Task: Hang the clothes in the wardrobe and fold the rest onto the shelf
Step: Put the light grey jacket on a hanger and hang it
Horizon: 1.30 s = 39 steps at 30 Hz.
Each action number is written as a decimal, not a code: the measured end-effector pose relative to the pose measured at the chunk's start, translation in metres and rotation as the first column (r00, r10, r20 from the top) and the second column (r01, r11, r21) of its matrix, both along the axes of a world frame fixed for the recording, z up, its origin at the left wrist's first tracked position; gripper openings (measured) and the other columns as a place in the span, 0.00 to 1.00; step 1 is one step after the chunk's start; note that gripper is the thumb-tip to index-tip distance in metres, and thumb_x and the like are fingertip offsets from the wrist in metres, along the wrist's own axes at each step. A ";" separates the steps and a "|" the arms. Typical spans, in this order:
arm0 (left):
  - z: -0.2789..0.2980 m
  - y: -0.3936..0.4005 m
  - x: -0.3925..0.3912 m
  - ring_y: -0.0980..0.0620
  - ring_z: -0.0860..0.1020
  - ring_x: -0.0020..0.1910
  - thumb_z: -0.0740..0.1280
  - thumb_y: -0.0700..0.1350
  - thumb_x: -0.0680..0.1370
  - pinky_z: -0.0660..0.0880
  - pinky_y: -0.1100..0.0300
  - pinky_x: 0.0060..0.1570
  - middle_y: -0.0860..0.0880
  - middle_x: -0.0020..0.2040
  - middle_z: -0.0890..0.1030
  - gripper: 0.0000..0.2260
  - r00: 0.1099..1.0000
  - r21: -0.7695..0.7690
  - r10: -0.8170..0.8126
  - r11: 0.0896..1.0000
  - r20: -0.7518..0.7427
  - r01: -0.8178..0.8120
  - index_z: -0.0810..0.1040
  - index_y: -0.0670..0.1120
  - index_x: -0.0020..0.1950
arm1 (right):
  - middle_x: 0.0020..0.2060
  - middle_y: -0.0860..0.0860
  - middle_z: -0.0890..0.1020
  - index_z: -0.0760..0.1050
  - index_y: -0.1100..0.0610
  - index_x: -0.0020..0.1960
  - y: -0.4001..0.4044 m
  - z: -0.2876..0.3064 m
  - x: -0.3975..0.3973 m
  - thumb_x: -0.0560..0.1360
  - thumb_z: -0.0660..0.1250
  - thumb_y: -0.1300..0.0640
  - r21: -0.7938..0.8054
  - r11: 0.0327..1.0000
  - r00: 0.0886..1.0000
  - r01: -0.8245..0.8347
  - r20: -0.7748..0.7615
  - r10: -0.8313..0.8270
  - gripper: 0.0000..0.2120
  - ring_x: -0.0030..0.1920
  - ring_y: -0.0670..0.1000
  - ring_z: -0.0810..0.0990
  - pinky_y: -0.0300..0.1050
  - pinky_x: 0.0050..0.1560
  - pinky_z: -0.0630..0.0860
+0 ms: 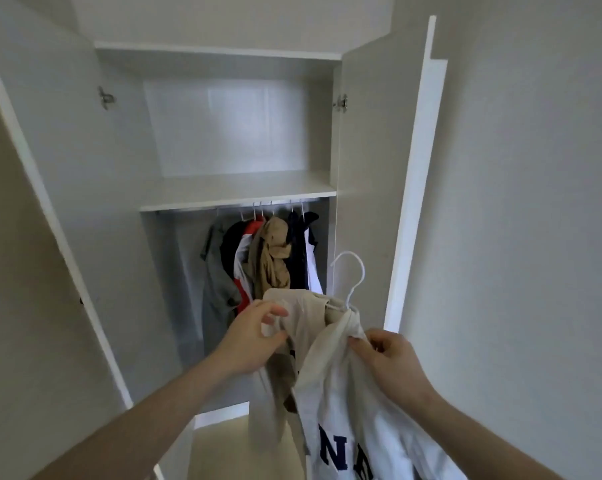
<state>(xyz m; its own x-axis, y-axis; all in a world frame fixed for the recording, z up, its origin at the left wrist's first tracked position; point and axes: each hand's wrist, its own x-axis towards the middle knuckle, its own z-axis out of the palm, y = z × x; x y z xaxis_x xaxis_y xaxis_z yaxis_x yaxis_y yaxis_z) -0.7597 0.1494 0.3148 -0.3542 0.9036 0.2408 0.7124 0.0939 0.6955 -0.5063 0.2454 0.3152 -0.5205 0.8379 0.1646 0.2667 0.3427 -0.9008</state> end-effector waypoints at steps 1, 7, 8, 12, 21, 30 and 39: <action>-0.001 0.002 -0.008 0.59 0.77 0.55 0.72 0.50 0.78 0.77 0.63 0.53 0.62 0.57 0.74 0.11 0.999 0.004 0.034 0.999 0.010 -0.034 0.76 0.61 0.58 | 0.26 0.43 0.67 0.67 0.49 0.27 0.011 0.000 -0.013 0.80 0.68 0.51 -0.003 0.999 0.999 -0.040 0.002 0.040 0.24 0.29 0.44 0.66 0.37 0.33 0.62; -0.004 -0.011 -0.054 0.58 0.79 0.37 0.73 0.49 0.78 0.73 0.62 0.41 0.57 0.38 0.81 0.06 0.965 -0.030 0.220 0.976 0.147 -0.217 0.78 0.57 0.44 | 0.29 0.49 0.70 0.71 0.62 0.35 0.053 -0.014 -0.104 0.81 0.67 0.49 -0.065 0.964 0.965 -0.260 0.007 0.261 0.22 0.30 0.45 0.69 0.34 0.33 0.65; -0.005 -0.014 -0.059 0.59 0.78 0.34 0.73 0.47 0.78 0.73 0.61 0.41 0.57 0.35 0.80 0.08 0.963 -0.042 0.217 0.976 0.160 -0.213 0.78 0.55 0.41 | 0.28 0.49 0.70 0.70 0.60 0.34 0.057 -0.018 -0.122 0.81 0.68 0.49 -0.082 0.957 0.960 -0.278 0.008 0.279 0.22 0.31 0.45 0.70 0.35 0.35 0.66; 0.002 -0.022 -0.079 0.53 0.82 0.33 0.69 0.47 0.81 0.76 0.62 0.36 0.49 0.36 0.84 0.10 0.962 -0.248 0.145 0.965 0.231 -0.086 0.82 0.48 0.40 | 0.32 0.56 0.75 0.72 0.61 0.36 0.070 -0.034 -0.197 0.81 0.68 0.47 -0.147 0.937 0.948 -0.318 -0.024 0.318 0.22 0.33 0.52 0.74 0.41 0.40 0.72; -0.024 0.017 -0.168 0.51 0.85 0.50 0.71 0.59 0.78 0.81 0.58 0.41 0.52 0.55 0.84 0.15 0.884 -0.499 0.144 0.859 0.444 0.111 0.81 0.54 0.60 | 0.23 0.44 0.65 0.63 0.52 0.32 0.087 -0.055 -0.369 0.82 0.67 0.52 -0.173 0.923 0.939 -0.343 -0.079 0.334 0.23 0.27 0.42 0.64 0.35 0.31 0.63; -0.061 0.061 -0.251 0.47 0.81 0.40 0.67 0.46 0.80 0.81 0.52 0.42 0.40 0.46 0.84 0.07 0.892 -0.440 0.340 0.878 0.299 -0.187 0.79 0.42 0.50 | 0.35 0.59 0.71 0.72 0.58 0.41 0.098 -0.084 -0.488 0.82 0.66 0.45 -0.345 0.869 0.933 -0.354 -0.071 0.352 0.18 0.38 0.51 0.70 0.41 0.38 0.71; -0.103 0.099 -0.303 0.56 0.70 0.34 0.58 0.44 0.86 0.66 0.58 0.38 0.52 0.36 0.72 0.11 0.778 -0.148 0.619 0.784 0.107 -0.603 0.67 0.49 0.43 | 0.44 0.50 0.86 0.81 0.54 0.48 0.168 -0.081 -0.557 0.84 0.66 0.52 -0.499 0.691 0.816 -0.523 -0.058 0.575 0.09 0.41 0.51 0.82 0.46 0.46 0.81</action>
